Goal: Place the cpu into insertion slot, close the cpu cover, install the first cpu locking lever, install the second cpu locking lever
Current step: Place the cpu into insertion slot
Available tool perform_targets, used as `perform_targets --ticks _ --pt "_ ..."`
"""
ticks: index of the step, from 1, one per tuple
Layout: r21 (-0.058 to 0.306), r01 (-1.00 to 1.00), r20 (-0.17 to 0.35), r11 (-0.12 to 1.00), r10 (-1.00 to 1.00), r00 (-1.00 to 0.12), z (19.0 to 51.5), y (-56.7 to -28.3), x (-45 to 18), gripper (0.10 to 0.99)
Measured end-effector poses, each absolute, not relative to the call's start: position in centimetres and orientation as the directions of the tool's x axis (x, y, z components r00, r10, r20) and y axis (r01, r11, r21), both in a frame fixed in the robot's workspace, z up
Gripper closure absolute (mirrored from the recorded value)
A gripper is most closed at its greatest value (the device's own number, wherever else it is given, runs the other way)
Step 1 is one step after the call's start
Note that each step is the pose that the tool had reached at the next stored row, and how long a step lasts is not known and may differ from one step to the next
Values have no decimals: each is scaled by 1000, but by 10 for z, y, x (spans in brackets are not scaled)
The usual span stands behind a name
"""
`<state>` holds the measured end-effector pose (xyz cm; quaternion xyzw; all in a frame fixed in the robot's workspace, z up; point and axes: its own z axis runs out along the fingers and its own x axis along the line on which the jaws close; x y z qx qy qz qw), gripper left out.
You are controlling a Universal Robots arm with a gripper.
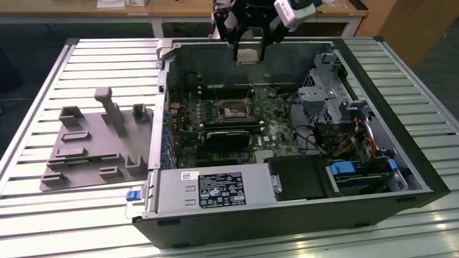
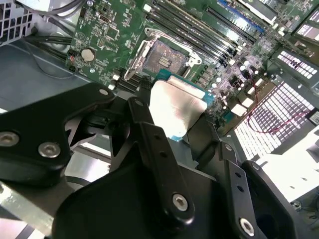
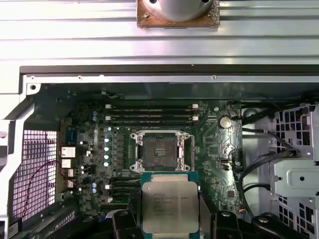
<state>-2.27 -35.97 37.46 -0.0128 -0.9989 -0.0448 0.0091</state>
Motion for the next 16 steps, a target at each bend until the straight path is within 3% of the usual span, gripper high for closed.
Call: perform_targets --ticks 16 --pt "89 26 19 996 25 -1000 349 -356 -29 545"
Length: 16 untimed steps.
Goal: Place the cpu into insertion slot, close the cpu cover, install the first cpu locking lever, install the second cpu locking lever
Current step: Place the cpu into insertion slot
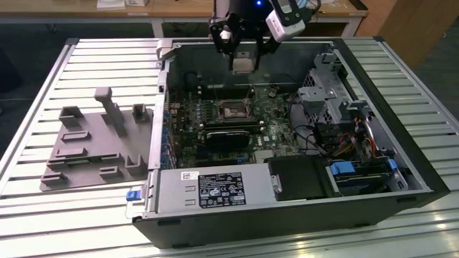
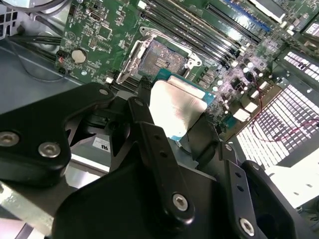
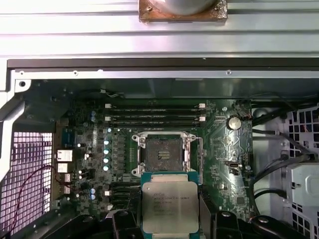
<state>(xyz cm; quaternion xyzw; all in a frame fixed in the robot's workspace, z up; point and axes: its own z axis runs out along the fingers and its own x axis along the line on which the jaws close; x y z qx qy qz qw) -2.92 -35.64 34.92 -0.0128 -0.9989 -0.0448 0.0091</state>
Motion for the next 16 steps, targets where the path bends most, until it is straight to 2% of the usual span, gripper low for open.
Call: perform_targets --ticks 8,16 --pt "89 40 19 995 39 -999 338 -355 -31 545" --pt "89 141 19 986 140 -990 332 -355 -32 545"
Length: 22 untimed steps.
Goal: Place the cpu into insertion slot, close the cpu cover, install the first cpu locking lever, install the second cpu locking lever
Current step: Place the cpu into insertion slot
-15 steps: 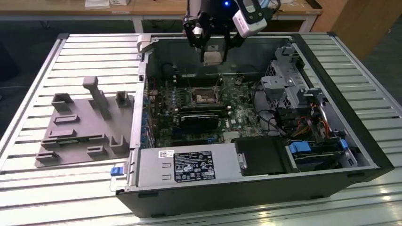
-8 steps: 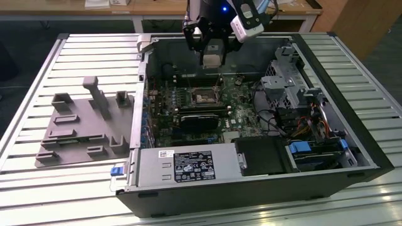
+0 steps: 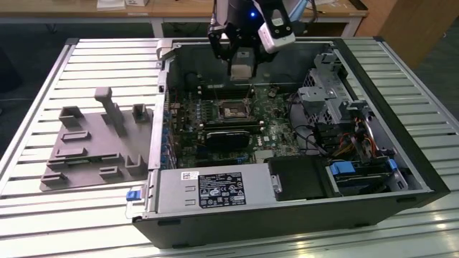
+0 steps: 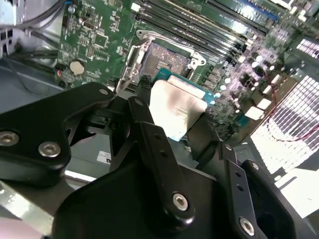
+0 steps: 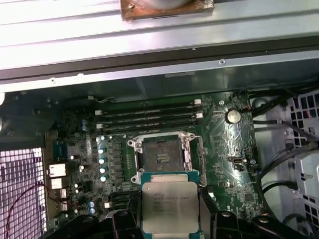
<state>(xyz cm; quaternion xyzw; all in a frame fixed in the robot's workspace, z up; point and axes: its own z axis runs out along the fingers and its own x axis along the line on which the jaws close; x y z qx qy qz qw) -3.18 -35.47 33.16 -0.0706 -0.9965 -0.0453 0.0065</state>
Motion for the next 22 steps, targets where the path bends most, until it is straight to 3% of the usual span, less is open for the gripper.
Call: perform_targets --ticks 22 --pt "89 509 19 856 510 -860 306 -355 -32 545"
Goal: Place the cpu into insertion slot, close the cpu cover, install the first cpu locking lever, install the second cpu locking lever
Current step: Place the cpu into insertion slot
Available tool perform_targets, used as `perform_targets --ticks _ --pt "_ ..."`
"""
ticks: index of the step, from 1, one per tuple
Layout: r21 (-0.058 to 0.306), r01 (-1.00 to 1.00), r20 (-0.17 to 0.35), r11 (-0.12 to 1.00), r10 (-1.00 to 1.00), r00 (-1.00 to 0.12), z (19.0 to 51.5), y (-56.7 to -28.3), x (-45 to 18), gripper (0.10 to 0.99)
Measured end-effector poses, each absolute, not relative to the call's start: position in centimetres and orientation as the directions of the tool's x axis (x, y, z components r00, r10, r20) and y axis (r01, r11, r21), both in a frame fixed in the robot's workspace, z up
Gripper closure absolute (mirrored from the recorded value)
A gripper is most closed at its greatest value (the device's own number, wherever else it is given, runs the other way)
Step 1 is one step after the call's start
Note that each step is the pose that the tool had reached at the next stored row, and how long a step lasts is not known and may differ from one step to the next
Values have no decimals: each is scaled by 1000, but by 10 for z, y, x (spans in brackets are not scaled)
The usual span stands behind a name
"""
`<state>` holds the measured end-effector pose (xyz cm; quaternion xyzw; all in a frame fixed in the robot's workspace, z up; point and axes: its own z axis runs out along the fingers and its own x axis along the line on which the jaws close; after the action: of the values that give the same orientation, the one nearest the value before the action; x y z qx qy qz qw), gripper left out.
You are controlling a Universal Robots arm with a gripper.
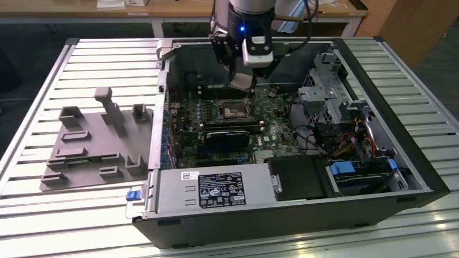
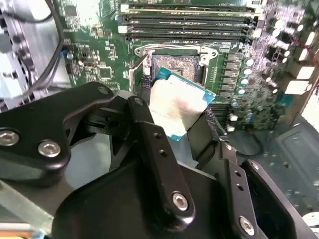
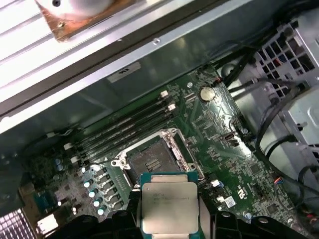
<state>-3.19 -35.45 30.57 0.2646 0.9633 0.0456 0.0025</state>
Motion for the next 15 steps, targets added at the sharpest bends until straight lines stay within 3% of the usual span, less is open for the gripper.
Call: perform_targets --ticks 15 --pt "88 662 18 744 663 -748 291 -352 -38 545"
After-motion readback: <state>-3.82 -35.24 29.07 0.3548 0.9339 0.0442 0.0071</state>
